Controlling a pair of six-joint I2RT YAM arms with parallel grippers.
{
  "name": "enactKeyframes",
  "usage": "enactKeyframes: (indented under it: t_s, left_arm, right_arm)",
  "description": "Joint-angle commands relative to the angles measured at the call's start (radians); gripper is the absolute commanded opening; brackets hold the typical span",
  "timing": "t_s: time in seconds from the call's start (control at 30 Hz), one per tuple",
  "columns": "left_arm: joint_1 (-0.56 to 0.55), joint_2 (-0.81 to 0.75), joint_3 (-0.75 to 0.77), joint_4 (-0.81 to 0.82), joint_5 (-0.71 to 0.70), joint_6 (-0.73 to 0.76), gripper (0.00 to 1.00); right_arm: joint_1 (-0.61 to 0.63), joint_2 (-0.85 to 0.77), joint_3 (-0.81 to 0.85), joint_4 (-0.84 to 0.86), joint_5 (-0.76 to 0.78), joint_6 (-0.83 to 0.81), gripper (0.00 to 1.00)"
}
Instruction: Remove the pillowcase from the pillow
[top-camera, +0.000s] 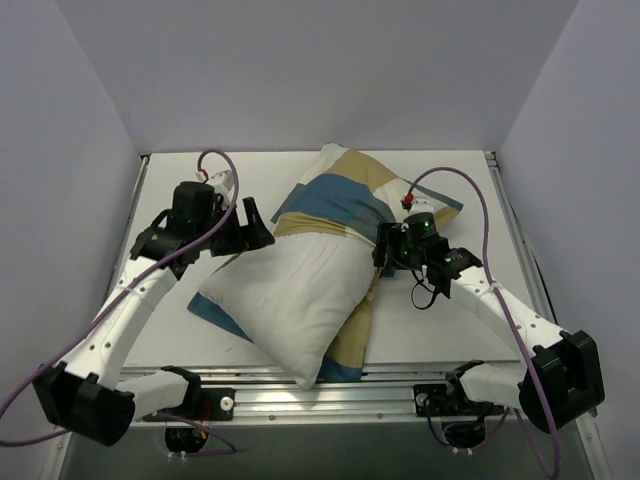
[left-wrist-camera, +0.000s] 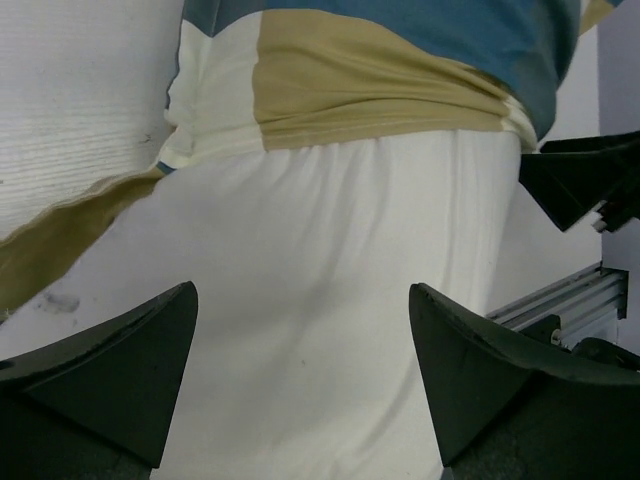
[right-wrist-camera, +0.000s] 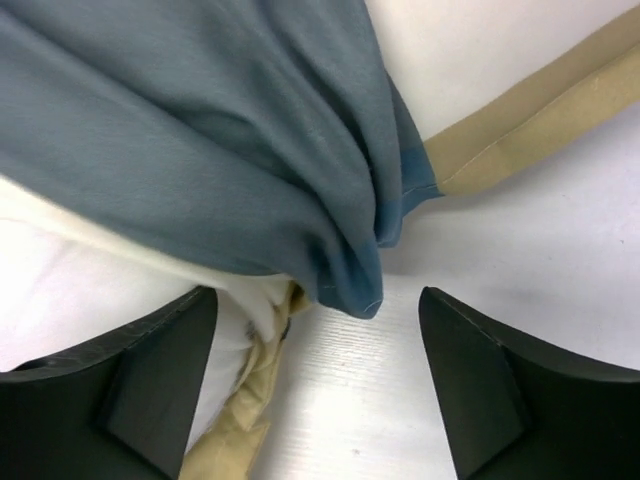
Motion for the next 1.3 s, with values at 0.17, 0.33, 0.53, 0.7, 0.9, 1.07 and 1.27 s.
enactKeyframes:
  t_s: [0.17,0.33,0.53,0.7,0.9,1.07,1.27]
  left_arm:
    - [0.020,0.194,-0.096,0.134,0.091,0.071,0.94]
    - [0.020,0.254,-0.199,0.230,0.134,0.031,0.94]
    - [0.019,0.228,-0.321,0.331,0.165,-0.004,0.44]
    - [0.019,0.163,-0.343,0.332,0.142,-0.003,0.02]
    - [0.017,0.120,-0.345,0.338,0.125,-0.003,0.02]
    - [0.017,0.119,-0.339,0.329,0.113,0.003,0.02]
    - [0.017,0.045,-0.299,0.247,0.058,0.025,0.02]
  right_arm:
    - [0.082,-0.087,0.204,-0.069,0.011,-0.094,0.86]
    - [0.185,0.016,0.365,-0.064,0.002,-0.197,0.89]
    - [0.265,0.264,0.575,-0.090,0.010,-0.324,0.89]
    - [0.326,0.490,0.787,-0.138,-0.019,-0.443,0.89]
    - [0.360,0.646,0.904,-0.147,-0.142,-0.522,0.88]
    - [0.364,0.742,0.959,-0.196,-0.136,-0.542,0.82]
    - [0.311,0.789,0.898,-0.136,0.088,-0.519,0.17]
